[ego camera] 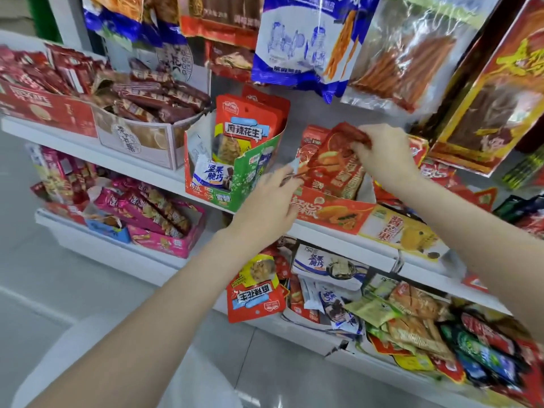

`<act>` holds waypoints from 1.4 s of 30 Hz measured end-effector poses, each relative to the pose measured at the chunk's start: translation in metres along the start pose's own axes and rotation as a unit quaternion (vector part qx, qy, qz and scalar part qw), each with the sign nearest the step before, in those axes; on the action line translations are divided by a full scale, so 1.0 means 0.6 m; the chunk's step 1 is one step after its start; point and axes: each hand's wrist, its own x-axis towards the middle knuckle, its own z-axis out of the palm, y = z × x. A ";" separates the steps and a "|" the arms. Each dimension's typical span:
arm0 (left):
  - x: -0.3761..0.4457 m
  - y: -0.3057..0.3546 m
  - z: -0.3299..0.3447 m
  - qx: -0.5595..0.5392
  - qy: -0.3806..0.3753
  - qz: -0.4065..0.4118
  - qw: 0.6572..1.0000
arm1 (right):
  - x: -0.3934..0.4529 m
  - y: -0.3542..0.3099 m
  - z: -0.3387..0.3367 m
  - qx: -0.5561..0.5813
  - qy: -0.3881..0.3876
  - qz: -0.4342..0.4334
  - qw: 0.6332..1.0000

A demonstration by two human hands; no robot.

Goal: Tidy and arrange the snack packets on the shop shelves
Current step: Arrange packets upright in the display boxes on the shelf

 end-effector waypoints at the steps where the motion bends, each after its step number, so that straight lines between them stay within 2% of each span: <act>1: 0.002 -0.002 0.002 0.007 -0.013 -0.008 1.000 | 0.013 -0.002 0.022 -0.009 -0.040 -0.010 0.999; 4: 0.015 -0.005 0.003 0.014 -0.016 -0.024 0.999 | 0.050 -0.015 0.070 0.003 -0.116 0.020 0.993; 8: 0.027 -0.014 0.004 0.020 -0.027 -0.038 0.999 | 0.052 -0.015 0.118 0.018 -0.072 0.099 0.992; 14: 0.038 -0.020 0.002 0.002 -0.039 -0.046 0.998 | 0.057 0.011 0.151 -0.002 -0.066 0.056 0.996; 17: 0.035 -0.022 0.002 -0.006 -0.048 -0.057 0.997 | 0.072 0.004 0.145 0.049 -0.057 0.074 0.994; 21: 0.040 -0.015 -0.002 -0.017 -0.048 -0.068 0.996 | 0.061 0.012 0.147 0.059 -0.085 0.084 0.991; 27: 0.061 0.003 0.002 -0.025 -0.106 -0.088 0.990 | 0.021 0.040 0.099 0.054 -0.078 0.005 0.996; 29: 0.062 0.005 0.002 -0.061 -0.084 -0.094 0.990 | -0.005 0.050 0.075 0.053 -0.084 -0.007 0.995; 31: 0.057 0.010 -0.005 -0.074 -0.029 -0.104 0.991 | -0.035 0.059 0.052 0.067 -0.088 -0.003 0.994; 34: 0.037 0.013 -0.042 -0.108 0.159 -0.096 0.977 | -0.088 0.062 0.014 0.142 -0.066 0.023 0.987; 36: 0.005 0.023 -0.072 -0.179 0.274 -0.026 0.944 | -0.131 0.061 -0.013 0.229 -0.051 0.038 0.971; 37: -0.011 0.033 -0.080 -0.218 0.289 -0.001 0.932 | -0.156 0.058 -0.025 0.286 -0.061 0.051 0.955; 38: -0.022 0.044 -0.080 -0.262 0.275 0.006 0.925 | -0.182 0.053 -0.036 0.342 -0.088 0.068 0.933; 40: -0.031 0.074 -0.062 -0.344 0.195 -0.023 0.918 | -0.223 0.042 -0.046 0.415 -0.170 0.110 0.887; 42: -0.031 0.100 -0.032 -0.374 0.108 -0.061 0.919 | -0.248 0.041 -0.035 0.467 -0.221 0.156 0.842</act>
